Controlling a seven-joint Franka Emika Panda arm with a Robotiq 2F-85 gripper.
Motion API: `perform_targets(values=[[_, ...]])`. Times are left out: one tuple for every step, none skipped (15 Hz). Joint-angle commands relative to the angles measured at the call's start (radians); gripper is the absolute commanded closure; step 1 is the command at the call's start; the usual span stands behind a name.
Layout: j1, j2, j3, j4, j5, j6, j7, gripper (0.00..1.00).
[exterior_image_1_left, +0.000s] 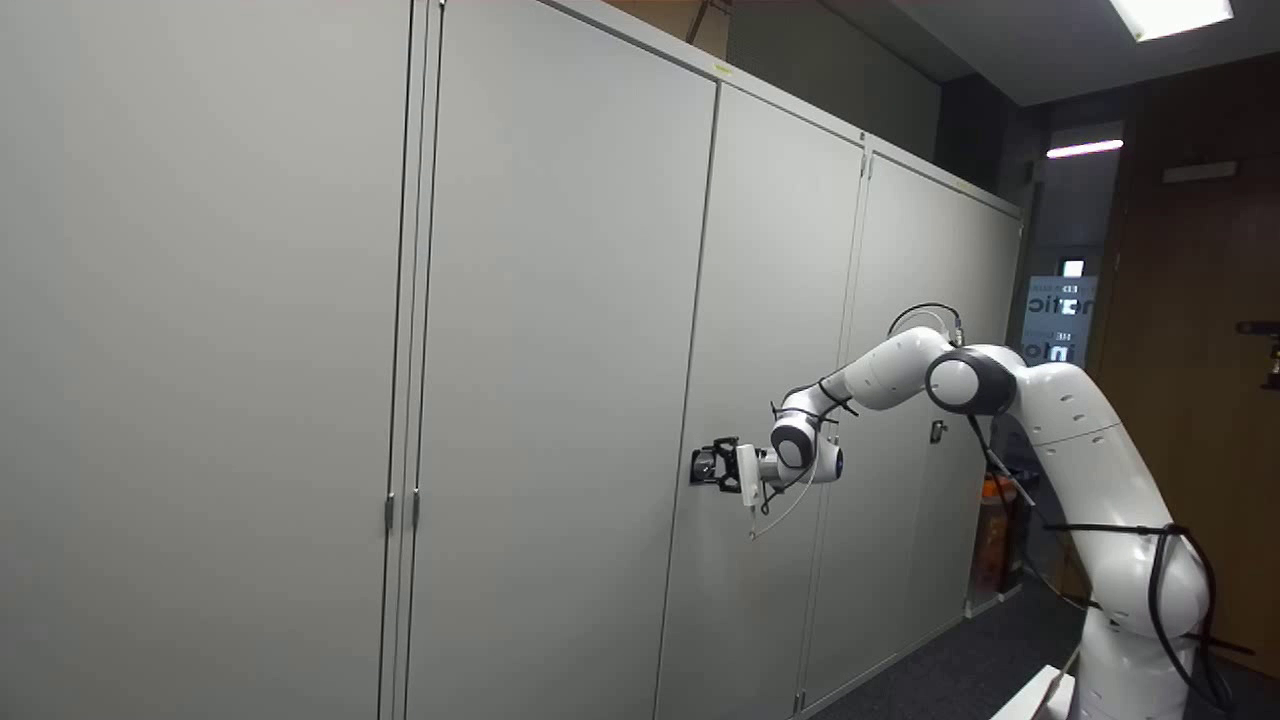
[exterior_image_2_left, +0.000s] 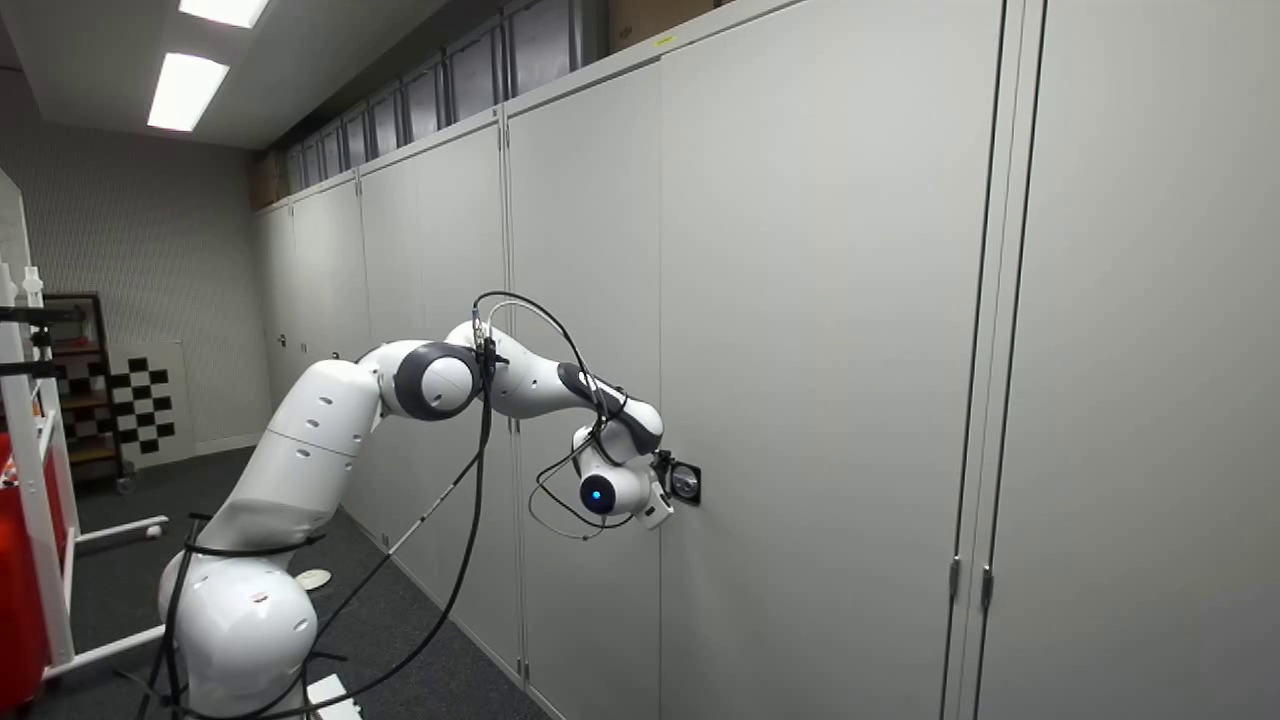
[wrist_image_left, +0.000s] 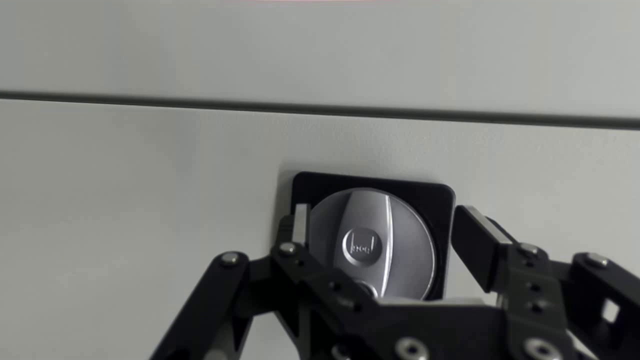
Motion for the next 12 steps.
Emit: perform_targets(values=[[-0.002,0.039,-0.005,0.044,0.008,-0.031,0.039,0.22],[-0.004,0.042,-0.003,0.044,0.008,-0.039,0.048,0.21],[-0.007,0.045,0.001,0.045,-0.002,-0.045,0.071,0.22],[-0.009,0.044,0.003,0.039,-0.006,-0.055,0.088,0.22],[-0.012,0.045,0.006,0.038,-0.015,-0.068,0.112,0.25],[-0.013,0.042,0.009,0.033,-0.022,-0.076,0.133,0.29],[-0.014,0.044,0.009,0.035,-0.026,-0.081,0.153,0.30],[-0.013,0.039,0.009,0.030,-0.028,-0.082,0.170,0.32],[-0.015,0.039,0.010,0.030,-0.033,-0.087,0.189,0.33],[-0.013,0.035,0.009,0.026,-0.032,-0.089,0.199,0.34],[-0.015,0.037,0.008,0.029,-0.038,-0.092,0.217,0.33],[-0.014,0.035,0.007,0.027,-0.040,-0.091,0.227,0.33]])
